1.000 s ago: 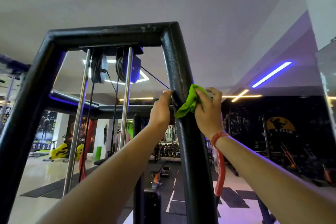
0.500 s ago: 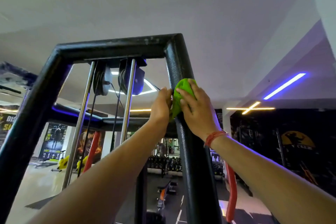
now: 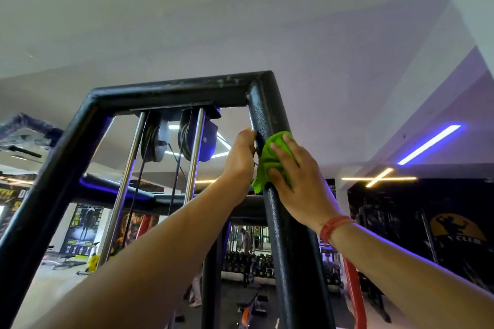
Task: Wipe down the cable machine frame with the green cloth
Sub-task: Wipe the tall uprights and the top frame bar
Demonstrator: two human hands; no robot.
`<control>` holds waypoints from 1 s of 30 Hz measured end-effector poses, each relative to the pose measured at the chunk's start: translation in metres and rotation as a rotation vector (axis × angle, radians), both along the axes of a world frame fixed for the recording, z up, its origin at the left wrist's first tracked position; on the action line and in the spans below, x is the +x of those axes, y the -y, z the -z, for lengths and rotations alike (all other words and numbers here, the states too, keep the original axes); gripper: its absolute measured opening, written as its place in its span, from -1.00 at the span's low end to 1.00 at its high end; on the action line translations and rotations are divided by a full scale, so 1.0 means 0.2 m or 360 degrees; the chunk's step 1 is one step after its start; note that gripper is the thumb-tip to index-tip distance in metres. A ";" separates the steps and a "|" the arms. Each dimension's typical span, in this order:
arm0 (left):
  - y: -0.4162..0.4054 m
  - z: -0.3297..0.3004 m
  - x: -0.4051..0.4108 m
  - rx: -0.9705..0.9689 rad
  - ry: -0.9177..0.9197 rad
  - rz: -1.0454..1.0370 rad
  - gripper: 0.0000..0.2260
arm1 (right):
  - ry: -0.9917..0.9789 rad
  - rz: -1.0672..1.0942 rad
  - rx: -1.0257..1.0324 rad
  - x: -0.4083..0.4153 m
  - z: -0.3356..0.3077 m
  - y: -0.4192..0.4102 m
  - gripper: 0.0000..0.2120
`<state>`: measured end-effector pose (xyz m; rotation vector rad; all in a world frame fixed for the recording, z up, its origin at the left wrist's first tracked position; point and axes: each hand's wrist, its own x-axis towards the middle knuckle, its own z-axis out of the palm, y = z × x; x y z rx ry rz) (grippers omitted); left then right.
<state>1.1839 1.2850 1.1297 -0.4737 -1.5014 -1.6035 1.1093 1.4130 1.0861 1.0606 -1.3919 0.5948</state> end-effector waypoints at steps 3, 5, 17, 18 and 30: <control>-0.02 -0.04 0.04 -0.0006 -0.0002 -0.0120 -0.65 | 0.0078 -0.0102 -0.0082 -0.01 -0.17 0.04 -0.55; -0.03 -0.08 0.05 -0.0021 -0.0031 -0.0223 -0.57 | 0.0191 -0.0153 -0.0153 0.01 -0.33 0.09 -0.55; -0.04 -0.25 0.06 -0.0144 -0.0051 -0.0470 -0.26 | 0.0339 -0.0284 -0.0096 0.04 -0.50 0.09 -0.55; -0.03 -0.27 0.03 -0.0112 -0.0055 -0.0481 -0.22 | 0.0341 -0.0276 -0.0094 0.05 -0.54 0.10 -0.54; -0.04 -0.39 0.13 -0.0117 -0.0129 -0.0491 -0.29 | 0.0217 -0.0160 -0.0036 0.04 -0.70 0.13 -0.57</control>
